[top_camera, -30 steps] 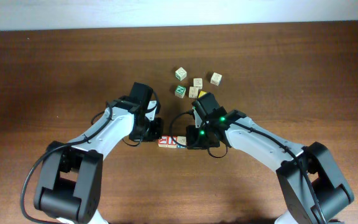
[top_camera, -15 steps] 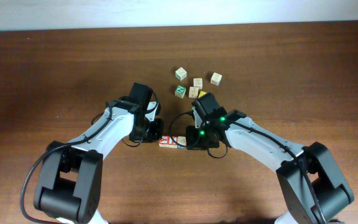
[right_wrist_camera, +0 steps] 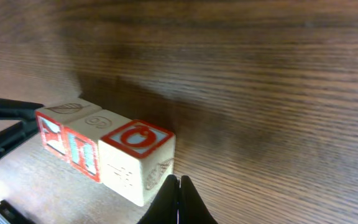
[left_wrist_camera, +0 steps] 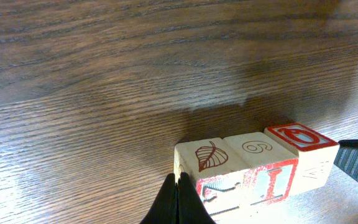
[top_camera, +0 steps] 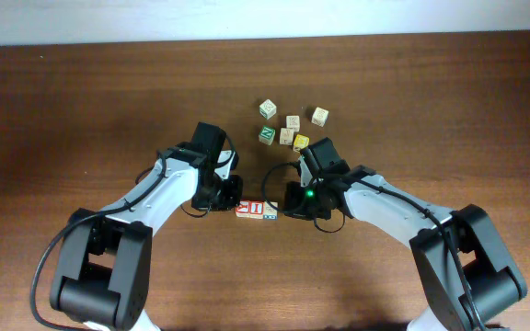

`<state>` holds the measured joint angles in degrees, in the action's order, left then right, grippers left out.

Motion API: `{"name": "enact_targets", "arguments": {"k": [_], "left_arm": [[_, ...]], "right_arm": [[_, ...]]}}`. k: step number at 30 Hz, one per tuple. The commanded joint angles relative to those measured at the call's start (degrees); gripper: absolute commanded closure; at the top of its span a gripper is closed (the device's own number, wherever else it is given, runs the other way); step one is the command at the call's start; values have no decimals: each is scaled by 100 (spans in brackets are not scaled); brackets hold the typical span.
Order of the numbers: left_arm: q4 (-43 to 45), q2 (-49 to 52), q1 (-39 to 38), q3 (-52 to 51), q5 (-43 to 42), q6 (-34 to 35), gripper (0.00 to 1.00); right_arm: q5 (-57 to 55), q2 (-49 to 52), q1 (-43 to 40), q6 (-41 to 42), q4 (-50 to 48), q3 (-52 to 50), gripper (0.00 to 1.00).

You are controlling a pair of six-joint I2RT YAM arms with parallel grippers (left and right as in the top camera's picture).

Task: Rotate 3 blocks

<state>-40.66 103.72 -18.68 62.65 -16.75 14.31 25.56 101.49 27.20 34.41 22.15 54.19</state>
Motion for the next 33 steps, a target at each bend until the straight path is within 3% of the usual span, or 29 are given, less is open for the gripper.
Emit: {"name": "enact_targets", "arguments": {"k": [1,22,33], "left_arm": [[15,57,9,-70,-107,-92,100],[13,57,7,-70,-109,-92,100],[13,57,7,-70,-111,-92,100]], "right_arm": [[195,164,63,26,-59,-42,96],[831,-68,151,-221,-315,-7,96],[455,-107,660,-522,203,758,96]]}}
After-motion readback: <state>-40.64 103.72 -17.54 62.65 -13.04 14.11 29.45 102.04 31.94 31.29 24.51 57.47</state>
